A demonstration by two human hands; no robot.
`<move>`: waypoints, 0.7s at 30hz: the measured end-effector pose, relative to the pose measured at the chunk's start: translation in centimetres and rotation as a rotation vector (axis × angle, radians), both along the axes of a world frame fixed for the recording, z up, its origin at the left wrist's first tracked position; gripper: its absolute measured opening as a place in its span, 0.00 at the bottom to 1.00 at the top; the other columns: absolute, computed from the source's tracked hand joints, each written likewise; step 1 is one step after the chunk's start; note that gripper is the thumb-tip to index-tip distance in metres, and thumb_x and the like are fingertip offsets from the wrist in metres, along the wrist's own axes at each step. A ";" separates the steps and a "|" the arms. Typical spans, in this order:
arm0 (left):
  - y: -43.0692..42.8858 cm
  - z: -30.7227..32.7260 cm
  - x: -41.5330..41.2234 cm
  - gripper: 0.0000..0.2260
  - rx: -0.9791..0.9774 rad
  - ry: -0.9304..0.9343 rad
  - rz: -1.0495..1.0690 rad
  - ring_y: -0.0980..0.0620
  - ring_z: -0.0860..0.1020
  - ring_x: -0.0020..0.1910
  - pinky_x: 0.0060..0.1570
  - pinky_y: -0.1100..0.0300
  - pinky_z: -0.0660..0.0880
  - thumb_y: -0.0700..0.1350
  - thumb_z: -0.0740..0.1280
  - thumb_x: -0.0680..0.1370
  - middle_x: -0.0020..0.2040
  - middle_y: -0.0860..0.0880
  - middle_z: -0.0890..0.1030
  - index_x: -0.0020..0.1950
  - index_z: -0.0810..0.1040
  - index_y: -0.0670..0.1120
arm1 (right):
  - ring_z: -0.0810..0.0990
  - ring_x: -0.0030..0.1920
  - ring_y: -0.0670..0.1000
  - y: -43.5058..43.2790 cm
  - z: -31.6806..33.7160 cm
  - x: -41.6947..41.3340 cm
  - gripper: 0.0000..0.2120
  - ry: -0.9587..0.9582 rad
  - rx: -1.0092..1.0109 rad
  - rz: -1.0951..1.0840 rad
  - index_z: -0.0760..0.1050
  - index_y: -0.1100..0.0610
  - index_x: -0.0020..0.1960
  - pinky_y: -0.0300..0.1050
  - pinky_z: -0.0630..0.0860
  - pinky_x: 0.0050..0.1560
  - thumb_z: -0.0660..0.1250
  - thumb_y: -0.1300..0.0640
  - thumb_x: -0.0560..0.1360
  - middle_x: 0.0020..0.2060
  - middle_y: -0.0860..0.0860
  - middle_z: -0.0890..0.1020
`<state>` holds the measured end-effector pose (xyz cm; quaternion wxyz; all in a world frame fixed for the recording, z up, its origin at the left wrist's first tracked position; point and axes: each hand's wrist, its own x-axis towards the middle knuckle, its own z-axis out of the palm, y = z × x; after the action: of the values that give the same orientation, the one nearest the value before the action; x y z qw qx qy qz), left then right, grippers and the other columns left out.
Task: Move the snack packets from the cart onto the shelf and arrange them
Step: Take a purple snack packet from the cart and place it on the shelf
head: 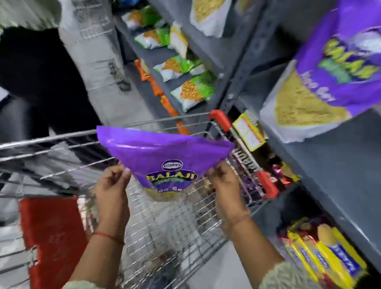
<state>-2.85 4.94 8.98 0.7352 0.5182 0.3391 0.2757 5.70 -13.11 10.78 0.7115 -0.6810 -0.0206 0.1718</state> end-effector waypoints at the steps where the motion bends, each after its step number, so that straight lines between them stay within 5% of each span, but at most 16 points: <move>1: -1.3 1.4 1.6 0.15 -0.028 -0.080 -0.062 0.66 0.70 0.25 0.32 0.76 0.67 0.33 0.65 0.71 0.22 0.60 0.76 0.30 0.72 0.50 | 0.73 0.32 0.36 -1.6 1.5 0.2 0.12 -0.034 0.079 -0.075 0.76 0.51 0.40 0.32 0.70 0.37 0.61 0.67 0.71 0.30 0.37 0.80; 4: -6.1 5.6 6.0 0.20 0.013 -0.238 -0.221 0.66 0.72 0.25 0.31 0.75 0.70 0.30 0.61 0.74 0.23 0.59 0.77 0.30 0.76 0.51 | 0.73 0.33 0.40 -6.5 5.9 0.7 0.18 -0.109 0.336 -0.281 0.77 0.48 0.40 0.35 0.71 0.39 0.58 0.69 0.71 0.30 0.39 0.79; 8: -15.0 11.6 11.0 0.08 0.058 -0.393 -0.371 0.65 0.69 0.23 0.26 0.73 0.67 0.37 0.66 0.69 0.20 0.58 0.74 0.34 0.71 0.49 | 0.75 0.29 0.38 -14.1 11.9 1.4 0.15 -0.254 0.524 -0.502 0.67 0.52 0.39 0.31 0.74 0.35 0.51 0.67 0.77 0.27 0.41 0.80; 13: -25.9 15.4 16.2 0.05 0.042 -0.439 -0.544 0.65 0.68 0.21 0.26 0.70 0.64 0.40 0.64 0.66 0.18 0.58 0.75 0.33 0.72 0.49 | 0.74 0.28 0.37 -24.0 15.4 2.8 0.12 -0.408 0.507 -0.754 0.66 0.52 0.40 0.30 0.73 0.33 0.53 0.66 0.78 0.26 0.40 0.80; 17: -32.6 15.6 19.8 0.13 0.077 -0.370 -0.710 0.64 0.67 0.20 0.26 0.69 0.63 0.33 0.63 0.73 0.17 0.57 0.73 0.33 0.71 0.48 | 0.70 0.25 0.36 -29.9 15.1 4.0 0.09 -0.452 0.430 -0.921 0.67 0.53 0.41 0.28 0.68 0.28 0.56 0.63 0.77 0.23 0.40 0.78; 21: -36.9 14.6 22.9 0.09 -0.007 -0.295 -0.843 0.64 0.68 0.19 0.24 0.70 0.65 0.37 0.65 0.71 0.17 0.57 0.75 0.33 0.71 0.48 | 0.71 0.32 0.41 -33.5 13.9 5.6 0.01 -0.469 0.375 -1.053 0.70 0.52 0.40 0.32 0.69 0.34 0.61 0.57 0.69 0.31 0.43 0.78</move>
<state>20.02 -31.97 23.57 0.8255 0.5639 -0.0090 0.0218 11.27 -46.63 24.64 0.7852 -0.4826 0.1330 -0.3645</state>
